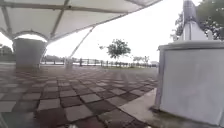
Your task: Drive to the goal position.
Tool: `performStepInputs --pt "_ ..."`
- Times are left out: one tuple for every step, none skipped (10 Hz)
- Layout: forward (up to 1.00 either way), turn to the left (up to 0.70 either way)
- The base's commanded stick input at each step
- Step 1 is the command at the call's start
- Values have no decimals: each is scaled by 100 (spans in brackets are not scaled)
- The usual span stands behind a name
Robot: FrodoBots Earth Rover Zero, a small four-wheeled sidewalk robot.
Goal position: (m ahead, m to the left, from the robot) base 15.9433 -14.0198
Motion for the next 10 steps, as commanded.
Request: performStepInputs --pt "0 0" --pt "0 0" --pt "0 0" --pt "0 0" --pt "46 0" --pt "70 0" --pt "70 0" --pt "70 0" --pt "70 0" --pt "70 0"
